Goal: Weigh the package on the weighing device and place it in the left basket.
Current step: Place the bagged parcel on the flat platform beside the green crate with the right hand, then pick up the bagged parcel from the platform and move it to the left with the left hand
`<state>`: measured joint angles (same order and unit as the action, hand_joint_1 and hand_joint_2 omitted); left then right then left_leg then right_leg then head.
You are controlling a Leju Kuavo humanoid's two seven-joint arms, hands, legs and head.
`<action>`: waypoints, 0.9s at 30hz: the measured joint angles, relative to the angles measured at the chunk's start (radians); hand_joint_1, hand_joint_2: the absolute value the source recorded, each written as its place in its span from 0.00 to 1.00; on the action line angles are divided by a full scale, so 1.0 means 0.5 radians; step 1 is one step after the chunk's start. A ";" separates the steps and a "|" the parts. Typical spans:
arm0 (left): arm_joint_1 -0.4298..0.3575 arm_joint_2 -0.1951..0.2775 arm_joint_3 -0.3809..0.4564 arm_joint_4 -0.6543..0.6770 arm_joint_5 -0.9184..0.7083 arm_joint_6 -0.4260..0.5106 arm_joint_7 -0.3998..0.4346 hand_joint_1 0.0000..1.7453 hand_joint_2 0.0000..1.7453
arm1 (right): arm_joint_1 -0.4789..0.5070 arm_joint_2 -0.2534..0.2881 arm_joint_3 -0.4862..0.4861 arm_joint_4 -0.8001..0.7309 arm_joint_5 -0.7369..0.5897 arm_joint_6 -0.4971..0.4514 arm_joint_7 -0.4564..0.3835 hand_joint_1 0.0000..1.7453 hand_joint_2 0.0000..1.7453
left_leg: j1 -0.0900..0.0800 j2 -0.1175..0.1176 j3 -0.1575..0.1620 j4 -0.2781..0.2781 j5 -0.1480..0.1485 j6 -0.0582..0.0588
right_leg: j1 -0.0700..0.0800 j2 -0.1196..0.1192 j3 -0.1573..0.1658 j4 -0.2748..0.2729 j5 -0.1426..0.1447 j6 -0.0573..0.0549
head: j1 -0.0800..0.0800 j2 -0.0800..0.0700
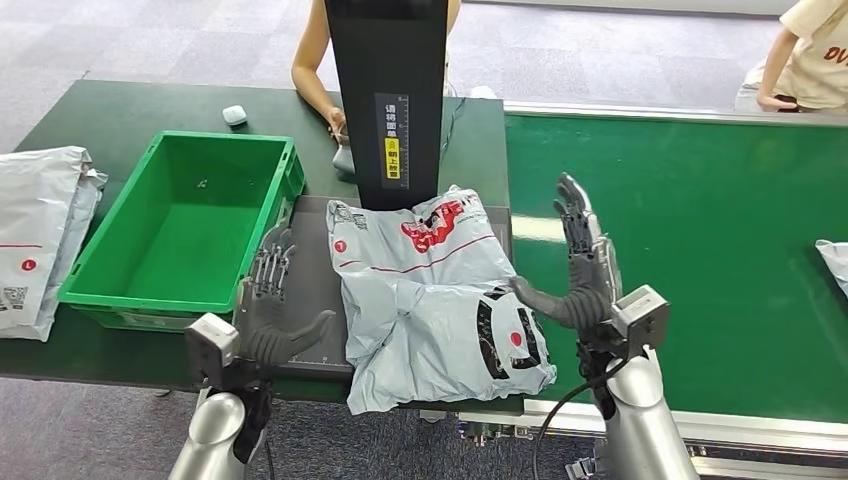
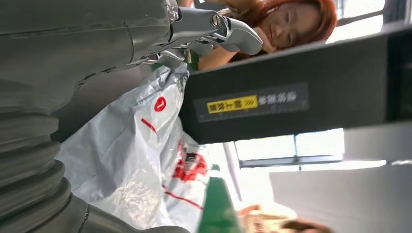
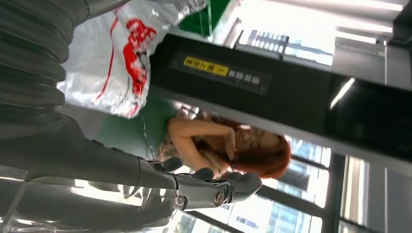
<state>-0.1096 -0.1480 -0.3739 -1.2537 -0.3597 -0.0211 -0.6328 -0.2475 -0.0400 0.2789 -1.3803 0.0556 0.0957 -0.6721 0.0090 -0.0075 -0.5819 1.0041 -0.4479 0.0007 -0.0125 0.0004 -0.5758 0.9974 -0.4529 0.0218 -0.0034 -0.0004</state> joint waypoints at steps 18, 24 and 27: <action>-0.757 -0.254 -0.568 1.129 -1.336 0.183 1.059 0.00 1.00 | 0.403 0.218 -0.496 -0.330 0.104 0.053 0.022 0.00 1.00 | -0.001 0.000 0.000 0.000 0.000 0.000 | -0.001 0.000 0.000 0.000 0.001 0.001 | 0.000 0.000; -0.848 -0.285 -0.562 1.324 -1.396 0.107 1.205 1.00 1.00 | 0.460 0.273 -0.597 -0.381 0.118 0.057 0.040 0.00 1.00 | -0.001 0.000 0.006 -0.001 0.000 0.000 | -0.001 0.001 0.006 0.000 0.001 0.001 | 0.000 0.000; -0.858 -0.288 -0.538 1.357 -1.402 0.118 1.203 1.00 1.00 | 0.463 0.290 -0.617 -0.381 0.121 0.058 0.042 0.00 1.00 | -0.001 0.001 0.010 -0.001 0.000 0.000 | 0.000 0.001 0.011 0.000 0.002 0.001 | 0.000 0.000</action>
<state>-0.5384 -0.2921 -0.6427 -0.5751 -1.0607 0.0379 -0.0311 -0.0160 0.1048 -0.0295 -1.5709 0.1161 0.1245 -0.6511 0.0086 -0.0073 -0.5769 1.0035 -0.4479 0.0009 -0.0127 0.0007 -0.5706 0.9973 -0.4522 0.0221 -0.0034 -0.0004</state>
